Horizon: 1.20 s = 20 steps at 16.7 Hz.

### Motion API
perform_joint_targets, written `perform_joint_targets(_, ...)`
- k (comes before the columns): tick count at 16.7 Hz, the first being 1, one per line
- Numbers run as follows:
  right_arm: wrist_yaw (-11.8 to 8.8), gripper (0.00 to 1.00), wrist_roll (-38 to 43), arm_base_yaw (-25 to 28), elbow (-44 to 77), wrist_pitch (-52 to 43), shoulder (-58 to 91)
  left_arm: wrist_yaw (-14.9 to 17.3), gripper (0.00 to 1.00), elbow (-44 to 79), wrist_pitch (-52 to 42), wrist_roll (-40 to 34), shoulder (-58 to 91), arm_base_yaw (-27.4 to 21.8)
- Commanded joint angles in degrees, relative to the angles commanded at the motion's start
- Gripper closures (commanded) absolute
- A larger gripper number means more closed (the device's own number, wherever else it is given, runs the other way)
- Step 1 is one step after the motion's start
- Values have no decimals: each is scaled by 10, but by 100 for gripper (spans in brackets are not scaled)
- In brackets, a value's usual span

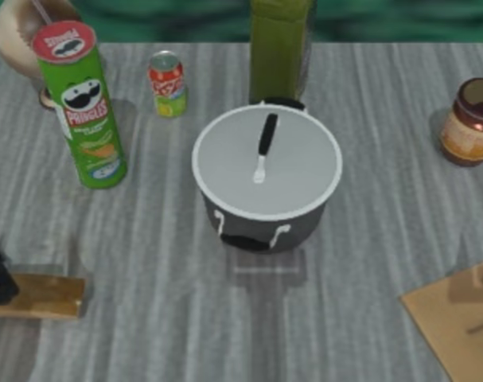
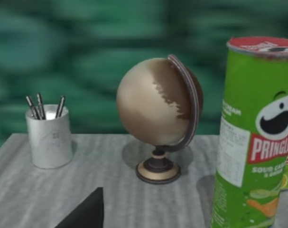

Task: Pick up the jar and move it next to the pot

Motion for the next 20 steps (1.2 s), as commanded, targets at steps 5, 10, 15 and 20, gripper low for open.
perform_joint_targets(5,0,0,-2,-1,20,-27,25,0,0,0,0,0,0,0)
perform_joint_targets(10,2,0,-20,-10,134,-141,159,0,0,0,0,0,0,0)
perform_joint_targets(15,6,0,-51,-25,365,-274,366,0,0,0,0,0,0,0)
perform_joint_targets(20,6,0,-95,-36,692,-388,617,0,0,0,0,0,0,0)
